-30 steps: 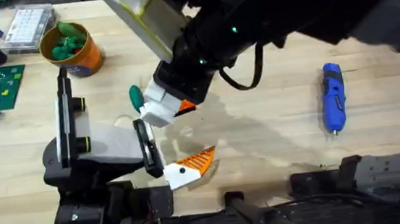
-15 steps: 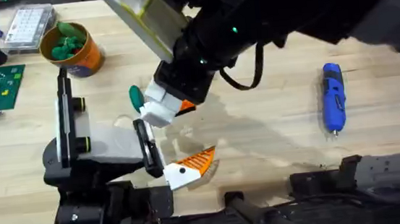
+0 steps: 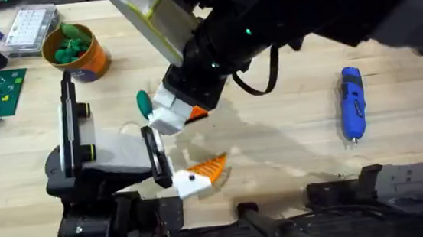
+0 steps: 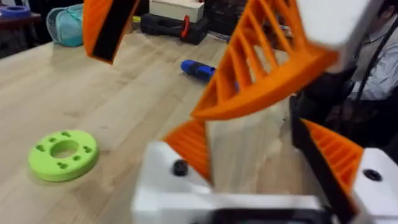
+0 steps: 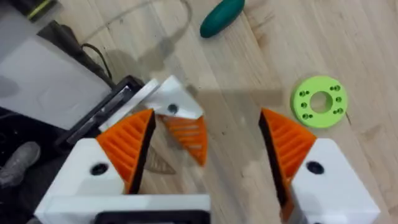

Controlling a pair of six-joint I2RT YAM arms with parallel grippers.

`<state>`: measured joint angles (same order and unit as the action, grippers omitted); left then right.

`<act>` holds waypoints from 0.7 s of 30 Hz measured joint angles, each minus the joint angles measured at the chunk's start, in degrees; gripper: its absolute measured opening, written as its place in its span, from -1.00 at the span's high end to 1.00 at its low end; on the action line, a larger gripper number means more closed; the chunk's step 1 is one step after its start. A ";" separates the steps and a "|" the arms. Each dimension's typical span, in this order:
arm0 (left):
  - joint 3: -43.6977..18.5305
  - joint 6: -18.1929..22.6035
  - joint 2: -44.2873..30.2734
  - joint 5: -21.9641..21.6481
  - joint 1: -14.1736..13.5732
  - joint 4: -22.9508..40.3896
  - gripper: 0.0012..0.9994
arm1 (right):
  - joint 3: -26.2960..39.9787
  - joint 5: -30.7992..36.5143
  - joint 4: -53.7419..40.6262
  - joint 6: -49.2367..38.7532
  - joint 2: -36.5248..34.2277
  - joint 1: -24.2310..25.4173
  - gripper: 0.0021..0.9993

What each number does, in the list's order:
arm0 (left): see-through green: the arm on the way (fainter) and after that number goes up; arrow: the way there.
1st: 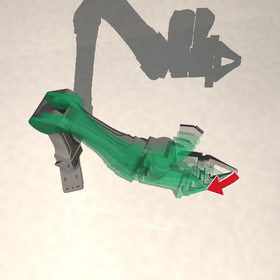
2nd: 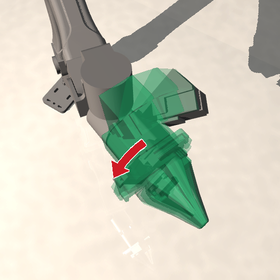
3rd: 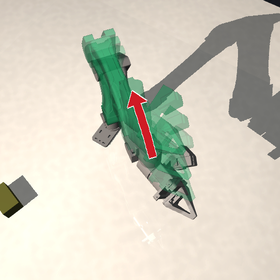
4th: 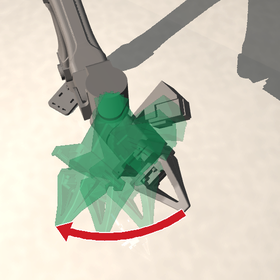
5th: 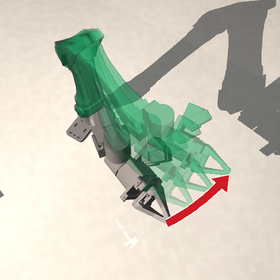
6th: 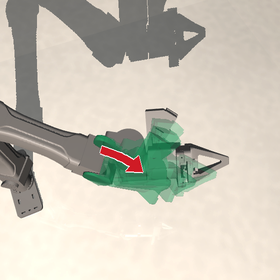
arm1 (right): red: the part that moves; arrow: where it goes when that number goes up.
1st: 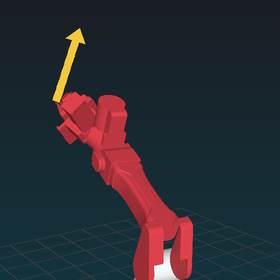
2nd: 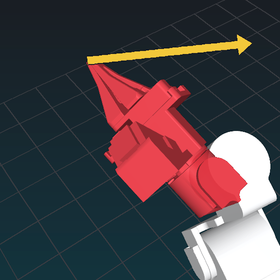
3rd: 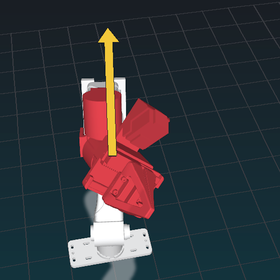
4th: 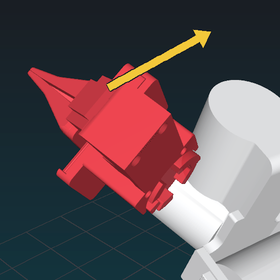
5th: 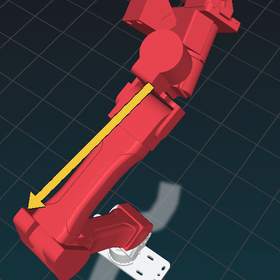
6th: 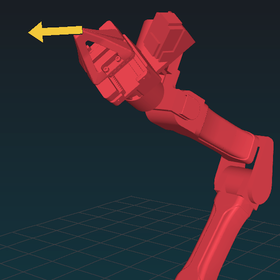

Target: Pick up the gripper from the table and insert it into the empty holder that is missing its gripper. Then pick up a screw, insert it into the mounting hole, and use the screwdriver to tighten it. Finally, clean up the table by picking up the vegetable and placing it into the bucket.

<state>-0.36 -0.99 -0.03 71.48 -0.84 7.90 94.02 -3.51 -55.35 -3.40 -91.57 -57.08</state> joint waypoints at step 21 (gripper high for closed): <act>0.00 0.63 0.00 0.37 0.00 0.04 0.99 | 0.00 -0.02 0.00 0.00 0.00 0.00 -0.99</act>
<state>-0.36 -0.36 -0.03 71.85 -0.84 7.94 94.02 -3.53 -55.35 -3.40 -91.57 -57.08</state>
